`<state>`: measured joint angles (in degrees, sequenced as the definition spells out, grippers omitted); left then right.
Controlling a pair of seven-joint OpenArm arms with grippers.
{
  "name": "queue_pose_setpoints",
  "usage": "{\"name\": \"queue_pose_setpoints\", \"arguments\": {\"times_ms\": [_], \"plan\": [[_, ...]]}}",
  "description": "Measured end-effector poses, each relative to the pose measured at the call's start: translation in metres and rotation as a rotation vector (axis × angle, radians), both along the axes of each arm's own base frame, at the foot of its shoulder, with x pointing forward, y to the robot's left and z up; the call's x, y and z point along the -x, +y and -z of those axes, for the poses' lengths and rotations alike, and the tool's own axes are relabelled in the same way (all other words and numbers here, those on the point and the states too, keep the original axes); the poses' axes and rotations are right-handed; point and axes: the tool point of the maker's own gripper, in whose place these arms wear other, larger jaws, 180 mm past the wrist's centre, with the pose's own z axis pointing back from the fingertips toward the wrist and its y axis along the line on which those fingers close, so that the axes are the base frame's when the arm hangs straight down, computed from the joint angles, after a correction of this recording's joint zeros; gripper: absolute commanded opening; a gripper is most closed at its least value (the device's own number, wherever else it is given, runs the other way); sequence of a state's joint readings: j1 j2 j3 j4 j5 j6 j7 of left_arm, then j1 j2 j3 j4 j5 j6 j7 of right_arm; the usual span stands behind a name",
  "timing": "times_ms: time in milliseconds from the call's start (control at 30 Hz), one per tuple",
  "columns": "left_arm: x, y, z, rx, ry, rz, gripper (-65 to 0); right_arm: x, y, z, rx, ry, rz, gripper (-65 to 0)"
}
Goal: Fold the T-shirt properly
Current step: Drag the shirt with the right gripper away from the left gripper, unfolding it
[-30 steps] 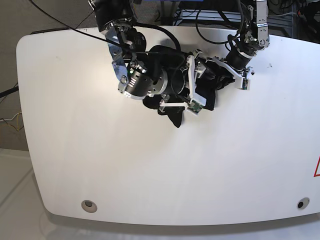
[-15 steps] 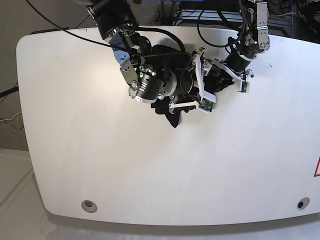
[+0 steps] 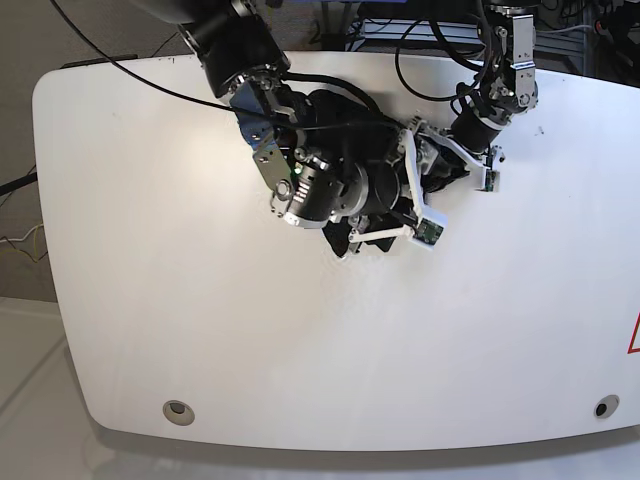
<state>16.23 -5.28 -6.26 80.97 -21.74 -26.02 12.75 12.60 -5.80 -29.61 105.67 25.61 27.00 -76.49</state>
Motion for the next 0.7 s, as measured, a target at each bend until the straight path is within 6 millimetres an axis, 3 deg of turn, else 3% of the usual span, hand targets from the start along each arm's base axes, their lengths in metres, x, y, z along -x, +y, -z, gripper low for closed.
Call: {"name": "queue_pose_setpoints", "arguments": {"times_ms": [300,433,600,700], "plan": [[0.0,0.0,0.0,0.001,-0.002,-0.001,-64.1,-0.027,0.009,-0.013,0.011,-0.09,0.044,-22.7],[0.0,0.0,0.0,0.001,-0.002,-0.001,-64.1,-0.041,0.003,-0.02,0.028,-0.138,0.068,-22.7],[0.0,0.0,0.0,0.001,-0.001,-0.002,-64.1,-0.064,-0.013,-0.028,0.005,-0.151,0.158,-22.7],[0.0,0.0,0.0,0.002,-0.001,-0.002,-64.1,-0.091,-0.047,-0.021,0.03,-0.131,0.286,-22.7]]}}
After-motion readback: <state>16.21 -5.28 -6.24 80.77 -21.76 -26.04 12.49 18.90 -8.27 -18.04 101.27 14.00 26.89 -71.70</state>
